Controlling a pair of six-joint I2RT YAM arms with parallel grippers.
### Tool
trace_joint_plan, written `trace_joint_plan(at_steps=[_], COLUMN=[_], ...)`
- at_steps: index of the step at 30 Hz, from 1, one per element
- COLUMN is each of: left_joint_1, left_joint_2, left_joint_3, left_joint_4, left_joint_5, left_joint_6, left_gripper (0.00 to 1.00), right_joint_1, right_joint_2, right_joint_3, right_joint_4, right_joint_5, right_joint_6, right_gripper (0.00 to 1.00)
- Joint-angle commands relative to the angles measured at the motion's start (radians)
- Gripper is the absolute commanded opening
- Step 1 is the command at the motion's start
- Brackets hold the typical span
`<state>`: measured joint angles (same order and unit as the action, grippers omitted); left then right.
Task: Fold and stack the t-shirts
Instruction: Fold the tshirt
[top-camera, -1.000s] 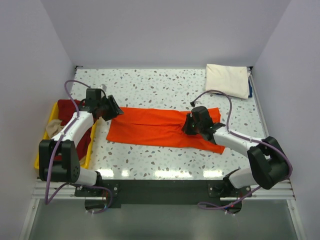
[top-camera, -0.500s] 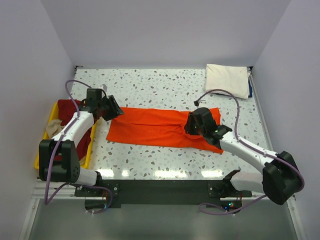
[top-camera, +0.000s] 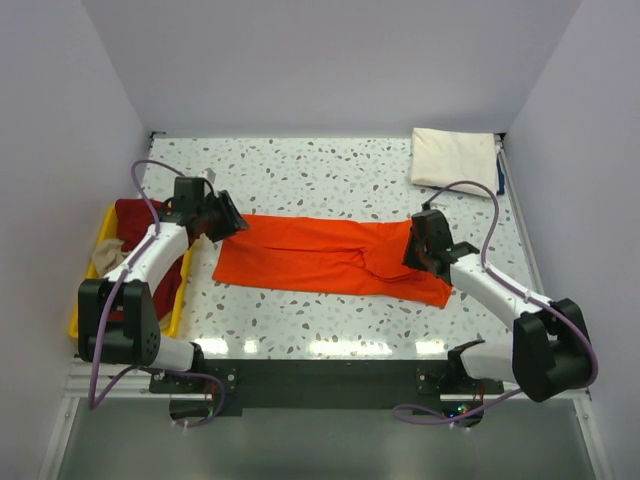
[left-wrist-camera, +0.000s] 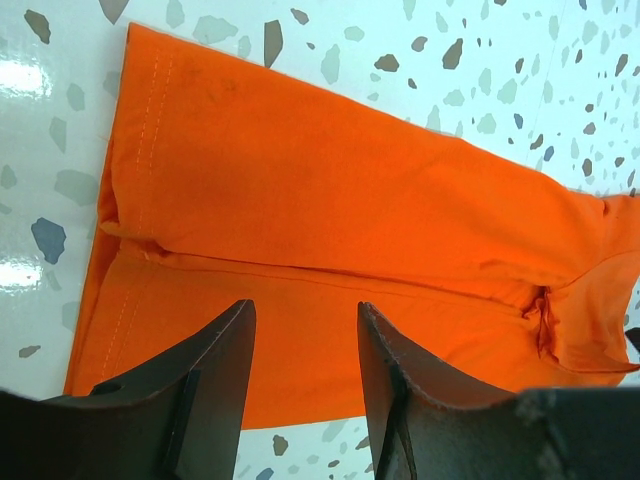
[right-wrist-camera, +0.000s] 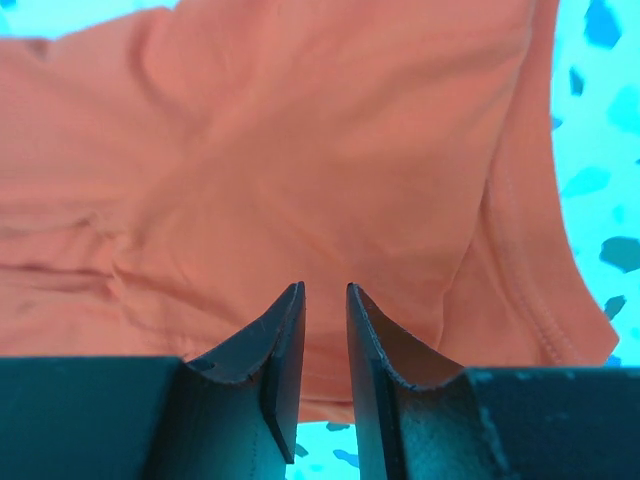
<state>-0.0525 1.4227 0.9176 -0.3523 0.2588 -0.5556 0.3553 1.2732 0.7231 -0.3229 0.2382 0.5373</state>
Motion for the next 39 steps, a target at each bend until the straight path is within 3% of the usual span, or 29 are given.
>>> trace_joint_plan(at_steps=[1, 11, 20, 24, 30, 39], left_joint_1=[-0.007, -0.036, -0.194, -0.263, -0.375, -0.44], left_joint_2=[-0.028, 0.001, 0.031, 0.064, 0.11, 0.073], left_joint_3=[-0.016, -0.016, -0.003, -0.04, -0.12, -0.224], left_joint_4=[0.042, 0.046, 0.01, 0.007, 0.021, -0.031], left_joint_5=[0.02, 0.02, -0.125, -0.303, -0.528, -0.578], left_joint_6=[0.022, 0.006, -0.058, -0.108, -0.185, -0.257], left_gripper=[0.5, 0.51, 0.5, 0.43, 0.41, 0.4], right_joint_1=[0.007, 0.011, 0.011, 0.01, 0.011, 0.004], right_joint_2=[-0.038, -0.236, -0.172, -0.15, -0.114, 0.009], right_joint_3=[-0.062, -0.237, -0.258, -0.228, -0.192, -0.076], right_joint_4=[0.015, -0.013, 0.024, 0.008, 0.002, -0.019], right_joint_5=[-0.066, -0.148, -0.168, -0.178, -0.163, -0.106], right_joint_6=[0.006, 0.072, 0.104, 0.121, 0.119, 0.093], right_gripper=[0.27, 0.24, 0.25, 0.25, 0.25, 0.26])
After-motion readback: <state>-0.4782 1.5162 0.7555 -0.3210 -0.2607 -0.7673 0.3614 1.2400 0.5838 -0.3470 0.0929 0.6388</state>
